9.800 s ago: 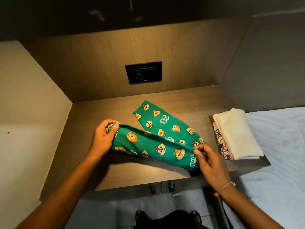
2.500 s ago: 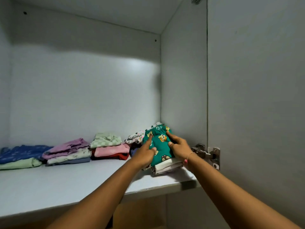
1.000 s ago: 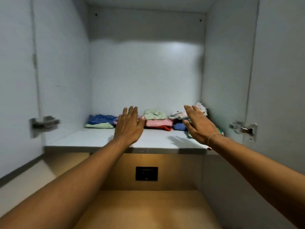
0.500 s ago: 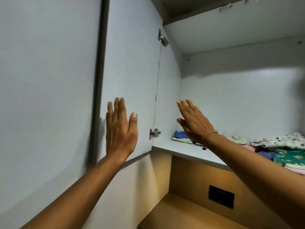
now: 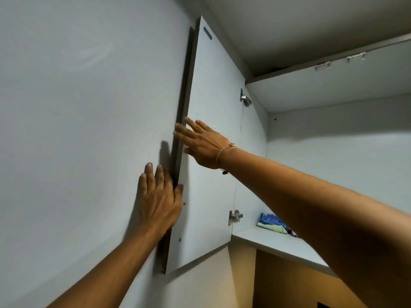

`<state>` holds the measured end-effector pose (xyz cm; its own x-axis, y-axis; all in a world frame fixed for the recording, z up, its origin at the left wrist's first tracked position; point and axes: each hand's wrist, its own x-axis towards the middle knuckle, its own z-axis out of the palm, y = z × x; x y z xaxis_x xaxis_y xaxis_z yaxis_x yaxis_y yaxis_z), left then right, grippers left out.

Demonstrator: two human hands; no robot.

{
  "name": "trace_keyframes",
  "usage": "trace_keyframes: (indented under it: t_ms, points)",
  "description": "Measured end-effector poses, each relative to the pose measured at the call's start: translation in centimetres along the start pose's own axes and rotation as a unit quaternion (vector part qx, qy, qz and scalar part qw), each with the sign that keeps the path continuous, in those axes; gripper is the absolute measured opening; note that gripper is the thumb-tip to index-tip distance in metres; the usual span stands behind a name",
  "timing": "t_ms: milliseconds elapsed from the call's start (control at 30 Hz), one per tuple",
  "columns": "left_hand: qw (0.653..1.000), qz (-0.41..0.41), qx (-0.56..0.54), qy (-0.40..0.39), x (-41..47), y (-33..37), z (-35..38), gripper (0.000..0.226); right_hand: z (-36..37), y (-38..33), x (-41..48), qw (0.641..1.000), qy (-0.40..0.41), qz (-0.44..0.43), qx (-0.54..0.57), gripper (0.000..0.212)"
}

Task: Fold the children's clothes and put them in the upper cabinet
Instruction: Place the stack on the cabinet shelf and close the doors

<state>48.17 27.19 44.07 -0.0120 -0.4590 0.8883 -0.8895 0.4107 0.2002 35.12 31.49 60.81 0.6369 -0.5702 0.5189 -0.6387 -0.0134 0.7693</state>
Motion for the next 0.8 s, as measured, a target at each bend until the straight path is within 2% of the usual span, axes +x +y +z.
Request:
trace_keyframes:
  t_ms: [133, 200, 333, 467, 533, 633, 800]
  points:
    - [0.999, 0.017, 0.029, -0.014, 0.6, 0.4, 0.9, 0.076, 1.2, -0.3, 2.3, 0.998, -0.052, -0.011, -0.037, 0.056]
    - [1.0, 0.013, 0.003, -0.013, 0.6, 0.6, 1.1, 0.074, 1.8, -0.3, 2.3, 0.997, -0.054, -0.011, -0.047, 0.055]
    - [0.993, 0.035, -0.109, 0.023, 0.1, 1.2, 1.2, 0.067, 1.4, 0.6, 0.5, 0.999, -0.03, -0.016, -0.039, 0.055]
    - [0.965, 0.099, -0.239, 0.027, -0.8, 3.5, 1.2, 0.062, 0.3, 2.0, -4.2, 1.0, -0.015, 0.004, 0.028, 0.056]
    - [0.943, 0.157, -0.293, 0.013, -1.3, 5.6, 1.6, 0.061, -0.3, 3.7, -7.9, 0.998, -0.01, 0.017, 0.061, 0.057]
    - [0.909, 0.229, -0.348, -0.016, -0.7, 10.0, 3.1, 0.058, -0.8, 7.1, -14.6, 0.997, -0.018, 0.047, 0.054, 0.059]
    - [0.895, 0.303, -0.291, -0.148, 0.7, 20.1, 8.4, 0.06, 0.4, 13.0, -25.3, 0.987, -0.085, 0.133, -0.035, 0.061]
